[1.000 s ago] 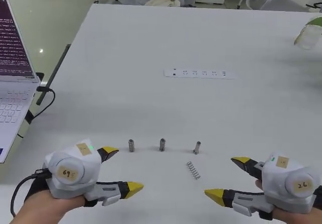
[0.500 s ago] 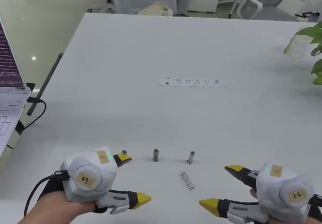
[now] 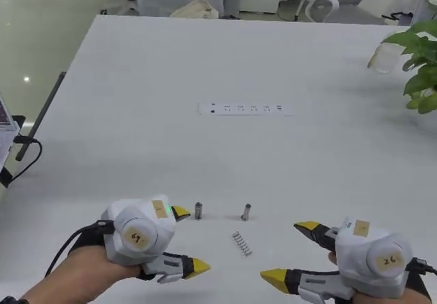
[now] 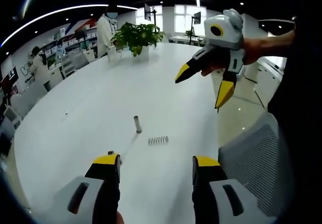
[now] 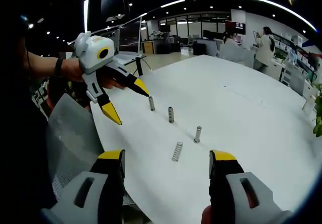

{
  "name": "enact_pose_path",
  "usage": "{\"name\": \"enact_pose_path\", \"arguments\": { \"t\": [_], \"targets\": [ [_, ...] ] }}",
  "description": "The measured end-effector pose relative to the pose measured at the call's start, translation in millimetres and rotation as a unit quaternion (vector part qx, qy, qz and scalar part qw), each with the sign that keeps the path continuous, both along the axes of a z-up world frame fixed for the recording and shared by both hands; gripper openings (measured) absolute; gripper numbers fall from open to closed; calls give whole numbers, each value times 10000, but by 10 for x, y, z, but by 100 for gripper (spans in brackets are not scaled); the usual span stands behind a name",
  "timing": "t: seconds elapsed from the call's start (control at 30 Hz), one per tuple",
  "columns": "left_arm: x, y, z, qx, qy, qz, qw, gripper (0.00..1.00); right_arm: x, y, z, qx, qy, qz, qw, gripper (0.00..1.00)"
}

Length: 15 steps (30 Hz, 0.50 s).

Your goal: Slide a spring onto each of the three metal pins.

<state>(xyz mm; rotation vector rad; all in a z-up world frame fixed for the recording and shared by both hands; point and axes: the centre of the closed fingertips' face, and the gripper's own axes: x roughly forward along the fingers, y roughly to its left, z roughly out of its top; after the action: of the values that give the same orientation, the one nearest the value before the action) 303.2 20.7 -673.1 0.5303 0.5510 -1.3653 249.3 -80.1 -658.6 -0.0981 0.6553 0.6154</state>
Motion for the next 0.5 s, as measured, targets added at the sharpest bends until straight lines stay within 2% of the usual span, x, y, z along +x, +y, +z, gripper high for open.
{"name": "enact_pose_path", "arguments": {
  "t": [0.23, 0.5],
  "targets": [
    [-51, -183, -34, 21, -37, -274, 9996, 52, -8, -6, 24, -27, -8, 10, 10000, 66],
    [-73, -309, -64, 37, -34, -445, 9990, 50, -14, 13, 36, -28, -20, 40, 10000, 66]
  ]
}}
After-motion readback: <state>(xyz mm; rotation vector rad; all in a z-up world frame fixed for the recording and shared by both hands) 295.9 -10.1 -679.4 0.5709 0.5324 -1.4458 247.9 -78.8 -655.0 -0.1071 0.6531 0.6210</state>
